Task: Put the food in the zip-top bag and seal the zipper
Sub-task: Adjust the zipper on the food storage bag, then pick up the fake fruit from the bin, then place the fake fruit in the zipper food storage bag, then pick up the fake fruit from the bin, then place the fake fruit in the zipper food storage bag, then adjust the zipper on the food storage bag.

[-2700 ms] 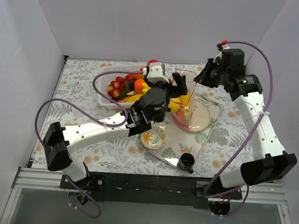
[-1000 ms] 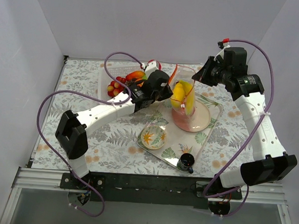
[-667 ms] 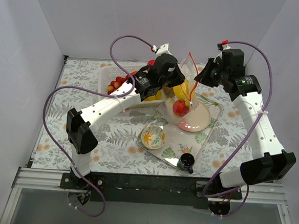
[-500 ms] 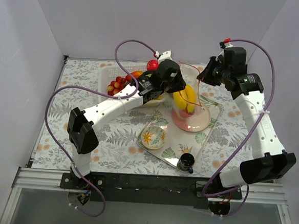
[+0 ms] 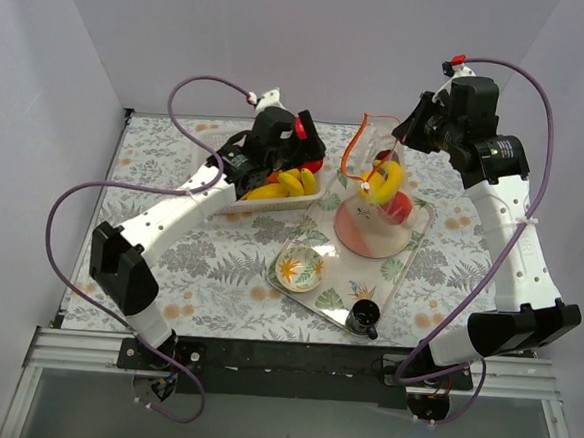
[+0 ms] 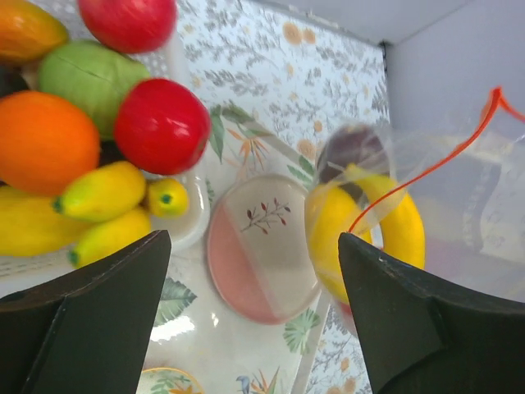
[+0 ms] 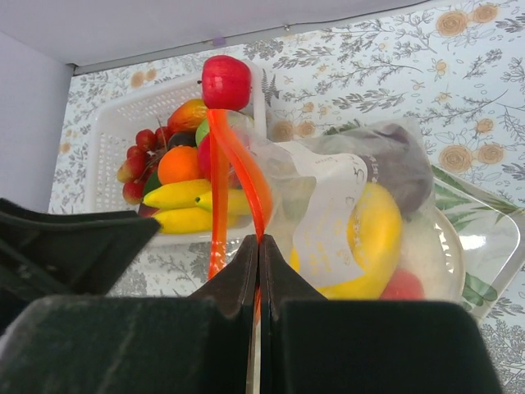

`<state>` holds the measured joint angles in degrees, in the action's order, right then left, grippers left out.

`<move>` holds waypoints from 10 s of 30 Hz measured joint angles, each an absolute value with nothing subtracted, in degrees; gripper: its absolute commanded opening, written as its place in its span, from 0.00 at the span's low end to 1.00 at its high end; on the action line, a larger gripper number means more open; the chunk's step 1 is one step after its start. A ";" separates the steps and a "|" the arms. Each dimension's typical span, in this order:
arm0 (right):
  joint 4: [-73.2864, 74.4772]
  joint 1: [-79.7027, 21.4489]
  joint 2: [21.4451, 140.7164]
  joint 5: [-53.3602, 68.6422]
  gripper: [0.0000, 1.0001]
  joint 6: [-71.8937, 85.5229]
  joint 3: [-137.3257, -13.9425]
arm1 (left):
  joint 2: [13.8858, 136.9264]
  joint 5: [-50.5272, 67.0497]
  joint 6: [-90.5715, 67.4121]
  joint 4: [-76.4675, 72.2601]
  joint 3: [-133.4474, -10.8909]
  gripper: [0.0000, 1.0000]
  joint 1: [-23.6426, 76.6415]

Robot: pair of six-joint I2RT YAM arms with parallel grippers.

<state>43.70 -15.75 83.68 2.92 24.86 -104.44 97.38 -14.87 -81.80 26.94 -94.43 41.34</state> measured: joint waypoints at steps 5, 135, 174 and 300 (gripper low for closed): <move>43.79 -15.75 83.79 2.02 0.01 23.97 -104.44 | 91.29 -14.22 -80.86 24.73 -91.48 0.74 35.81; 45.28 -15.75 80.55 2.63 0.01 23.81 -95.72 | 104.14 -7.66 -78.87 7.40 -91.98 0.98 51.94; 50.98 -15.75 76.86 -3.66 0.01 20.71 -100.40 | 119.68 -7.88 -33.52 20.95 -106.83 0.98 35.27; 48.51 -15.75 80.62 2.17 0.01 25.50 -101.95 | 88.66 -13.08 -80.55 17.80 -88.64 0.56 50.00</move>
